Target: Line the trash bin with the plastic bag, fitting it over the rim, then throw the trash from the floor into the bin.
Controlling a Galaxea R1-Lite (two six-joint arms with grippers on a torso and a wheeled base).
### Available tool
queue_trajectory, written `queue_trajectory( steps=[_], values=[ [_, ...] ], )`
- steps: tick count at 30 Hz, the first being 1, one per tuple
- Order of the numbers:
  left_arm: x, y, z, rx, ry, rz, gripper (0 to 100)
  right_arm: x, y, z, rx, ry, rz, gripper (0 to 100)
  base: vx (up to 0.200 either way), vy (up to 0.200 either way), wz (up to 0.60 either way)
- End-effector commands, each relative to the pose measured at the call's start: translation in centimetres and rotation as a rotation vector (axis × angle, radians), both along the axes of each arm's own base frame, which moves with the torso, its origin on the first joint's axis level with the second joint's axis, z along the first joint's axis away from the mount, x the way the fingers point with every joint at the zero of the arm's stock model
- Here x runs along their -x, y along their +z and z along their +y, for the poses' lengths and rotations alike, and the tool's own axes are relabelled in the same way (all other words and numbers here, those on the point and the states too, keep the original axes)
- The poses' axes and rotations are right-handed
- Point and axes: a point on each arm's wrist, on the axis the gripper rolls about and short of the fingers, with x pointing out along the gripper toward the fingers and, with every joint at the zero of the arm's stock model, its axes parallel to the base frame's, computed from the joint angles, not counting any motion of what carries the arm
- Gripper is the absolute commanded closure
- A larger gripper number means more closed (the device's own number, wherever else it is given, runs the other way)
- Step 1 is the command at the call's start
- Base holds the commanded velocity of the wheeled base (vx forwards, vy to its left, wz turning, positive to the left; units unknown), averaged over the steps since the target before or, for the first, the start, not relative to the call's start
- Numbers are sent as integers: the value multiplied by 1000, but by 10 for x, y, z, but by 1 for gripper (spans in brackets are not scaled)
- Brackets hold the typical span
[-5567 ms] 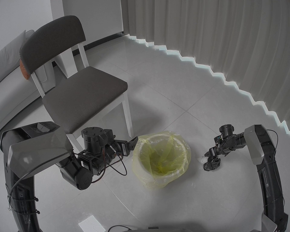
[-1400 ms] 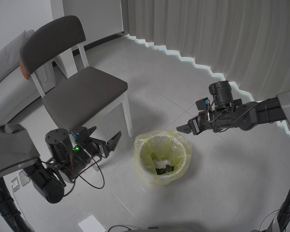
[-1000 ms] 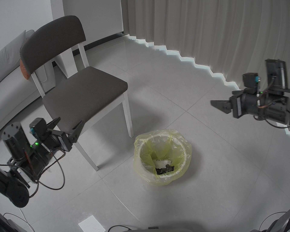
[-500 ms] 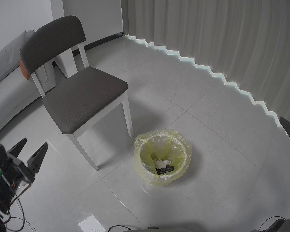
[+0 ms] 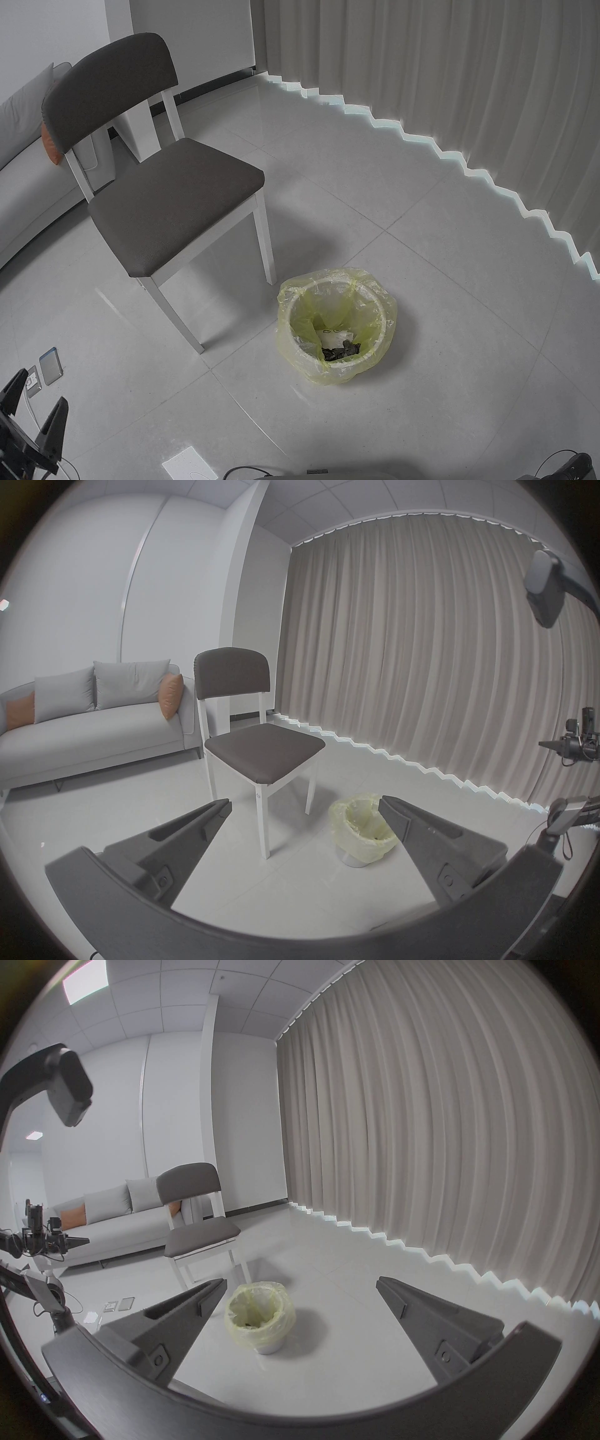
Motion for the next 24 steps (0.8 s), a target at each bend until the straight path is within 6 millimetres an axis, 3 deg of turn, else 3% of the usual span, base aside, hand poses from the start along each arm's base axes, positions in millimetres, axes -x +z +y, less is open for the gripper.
queue_trajectory(
  steps=[1, 9, 19, 24],
  values=[
    [13, -32, 1, -36, 33, -37, 0, 8, -54, 3, -59, 8, 39, 0, 0, 0, 0],
    [11, -42, 3, -42, 113, -1, 0, -11, -87, 3, -67, 37, 63, 0, 0, 0, 0],
    [11, -47, 3, -52, 135, 45, 0, -11, -87, 5, -90, 96, 59, 0, 0, 0, 0],
    [18, -54, 0, -78, 136, 0, 0, -12, -87, 3, -49, 21, 31, 0, 0, 0, 0]
  ],
)
